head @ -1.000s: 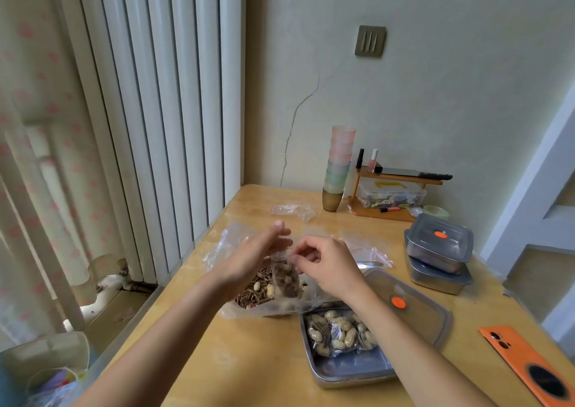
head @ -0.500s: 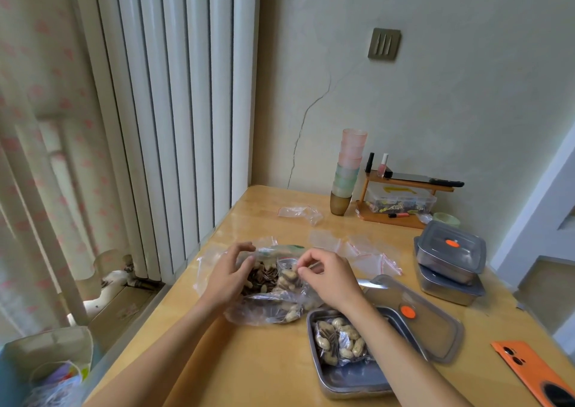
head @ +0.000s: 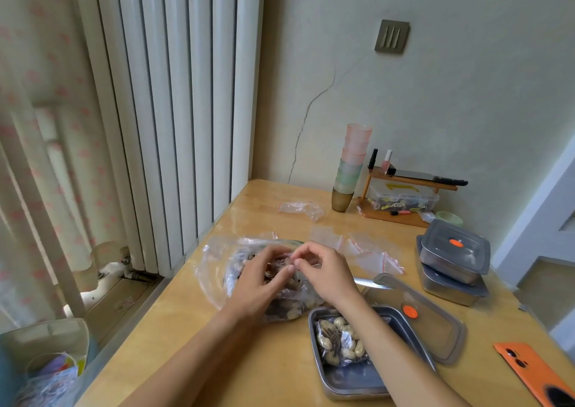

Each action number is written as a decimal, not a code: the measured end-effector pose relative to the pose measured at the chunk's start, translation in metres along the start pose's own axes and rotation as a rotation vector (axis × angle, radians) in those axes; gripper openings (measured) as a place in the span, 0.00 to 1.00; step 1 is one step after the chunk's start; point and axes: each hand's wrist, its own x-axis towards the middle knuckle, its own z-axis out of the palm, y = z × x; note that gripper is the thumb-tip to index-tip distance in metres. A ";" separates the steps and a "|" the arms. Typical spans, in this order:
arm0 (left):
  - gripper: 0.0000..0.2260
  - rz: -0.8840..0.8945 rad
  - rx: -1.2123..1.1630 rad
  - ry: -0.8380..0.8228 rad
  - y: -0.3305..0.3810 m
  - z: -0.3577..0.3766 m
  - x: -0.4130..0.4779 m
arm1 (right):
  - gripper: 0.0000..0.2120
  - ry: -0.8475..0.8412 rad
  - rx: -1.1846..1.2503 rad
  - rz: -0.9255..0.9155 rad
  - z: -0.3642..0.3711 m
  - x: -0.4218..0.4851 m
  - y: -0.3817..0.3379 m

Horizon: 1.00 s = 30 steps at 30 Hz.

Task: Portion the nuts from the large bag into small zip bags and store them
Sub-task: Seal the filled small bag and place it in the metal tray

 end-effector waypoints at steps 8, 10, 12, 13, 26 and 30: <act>0.04 -0.093 -0.179 0.051 -0.004 0.000 0.014 | 0.08 0.033 0.037 0.020 -0.002 -0.001 0.007; 0.02 0.037 0.007 0.021 -0.002 -0.004 0.023 | 0.06 0.027 0.035 0.047 -0.003 0.002 0.011; 0.03 0.207 0.285 0.157 -0.002 -0.007 0.031 | 0.05 0.019 0.029 0.061 -0.003 0.004 0.013; 0.05 0.244 0.400 0.272 -0.002 -0.011 0.034 | 0.06 0.015 0.023 0.061 -0.003 0.005 0.014; 0.24 -0.619 -0.447 0.476 -0.069 -0.039 0.030 | 0.05 -0.095 0.036 0.154 -0.003 0.009 0.015; 0.19 -0.672 -1.029 0.858 -0.077 -0.056 0.033 | 0.05 -0.096 0.039 0.200 -0.003 0.010 0.014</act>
